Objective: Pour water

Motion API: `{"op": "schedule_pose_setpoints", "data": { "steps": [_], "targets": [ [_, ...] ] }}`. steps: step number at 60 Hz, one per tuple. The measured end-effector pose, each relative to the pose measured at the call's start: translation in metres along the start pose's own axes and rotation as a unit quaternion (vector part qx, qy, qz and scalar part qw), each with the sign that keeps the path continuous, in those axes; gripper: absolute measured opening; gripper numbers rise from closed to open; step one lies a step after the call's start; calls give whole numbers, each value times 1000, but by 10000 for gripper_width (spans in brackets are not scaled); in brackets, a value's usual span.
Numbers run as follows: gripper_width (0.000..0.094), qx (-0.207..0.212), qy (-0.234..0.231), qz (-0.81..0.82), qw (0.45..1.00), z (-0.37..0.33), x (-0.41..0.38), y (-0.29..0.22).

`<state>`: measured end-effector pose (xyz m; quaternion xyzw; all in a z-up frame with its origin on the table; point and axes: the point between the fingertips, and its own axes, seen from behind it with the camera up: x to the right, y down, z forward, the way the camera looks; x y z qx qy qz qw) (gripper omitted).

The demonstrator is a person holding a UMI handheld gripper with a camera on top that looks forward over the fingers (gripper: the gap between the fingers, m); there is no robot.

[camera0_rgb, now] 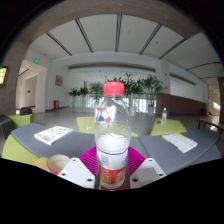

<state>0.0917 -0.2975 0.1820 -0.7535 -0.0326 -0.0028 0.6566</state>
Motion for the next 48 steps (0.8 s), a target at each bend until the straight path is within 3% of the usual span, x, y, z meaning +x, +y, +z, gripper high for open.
{"op": "schedule_pose_setpoints", "data": {
  "steps": [9, 11, 18, 28, 34, 36, 48],
  "targets": [
    [361, -48, 8, 2, 999, 12, 9, 63],
    [339, -22, 7, 7, 1000, 12, 9, 53],
    [349, -29, 12, 10, 999, 11, 13, 53],
    [558, -53, 24, 0, 998, 12, 12, 58],
    [878, -79, 48, 2, 996, 2, 21, 60],
    [832, -81, 54, 2, 995, -4, 23, 56],
    [860, -100, 64, 18, 993, -67, 15, 33]
  ]
}}
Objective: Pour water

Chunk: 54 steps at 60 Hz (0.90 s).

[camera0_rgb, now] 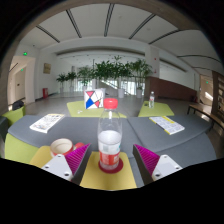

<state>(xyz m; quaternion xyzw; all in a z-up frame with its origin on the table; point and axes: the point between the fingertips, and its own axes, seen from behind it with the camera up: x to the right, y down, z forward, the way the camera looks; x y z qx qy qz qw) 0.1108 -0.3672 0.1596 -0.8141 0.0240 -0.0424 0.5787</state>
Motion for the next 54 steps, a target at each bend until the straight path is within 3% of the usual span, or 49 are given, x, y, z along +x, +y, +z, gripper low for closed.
{"op": "schedule_pose_setpoints", "data": {
  "steps": [15, 28, 54],
  "targets": [
    [858, -30, 10, -1, 999, -139, -19, 18],
    [855, -32, 13, 7, 999, -232, -33, 24],
    [858, -17, 6, 9, 1000, -281, -46, 31]
  ]
}}
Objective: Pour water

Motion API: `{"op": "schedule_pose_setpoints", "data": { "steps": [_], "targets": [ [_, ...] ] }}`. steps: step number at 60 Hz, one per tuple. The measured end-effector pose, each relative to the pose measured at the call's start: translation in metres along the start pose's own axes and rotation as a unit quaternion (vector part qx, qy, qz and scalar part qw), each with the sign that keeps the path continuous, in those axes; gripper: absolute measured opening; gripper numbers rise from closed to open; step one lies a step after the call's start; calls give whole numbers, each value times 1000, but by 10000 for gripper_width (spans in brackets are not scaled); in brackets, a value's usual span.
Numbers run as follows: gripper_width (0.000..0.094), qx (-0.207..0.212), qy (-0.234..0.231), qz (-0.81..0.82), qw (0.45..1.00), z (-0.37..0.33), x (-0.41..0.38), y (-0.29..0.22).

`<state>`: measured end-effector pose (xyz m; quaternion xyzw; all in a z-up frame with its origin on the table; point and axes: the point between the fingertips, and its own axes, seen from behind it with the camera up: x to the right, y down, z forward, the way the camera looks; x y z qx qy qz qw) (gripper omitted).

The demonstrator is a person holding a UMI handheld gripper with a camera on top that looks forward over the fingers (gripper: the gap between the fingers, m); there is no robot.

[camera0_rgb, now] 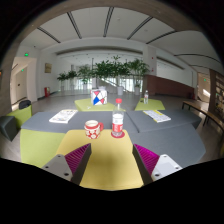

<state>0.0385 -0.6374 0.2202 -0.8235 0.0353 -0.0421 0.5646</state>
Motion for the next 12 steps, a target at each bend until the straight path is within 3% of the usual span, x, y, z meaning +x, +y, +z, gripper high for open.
{"op": "schedule_pose_setpoints", "data": {
  "steps": [12],
  "targets": [
    [859, 0, 8, -1, 1000, 1, 4, -1]
  ]
}}
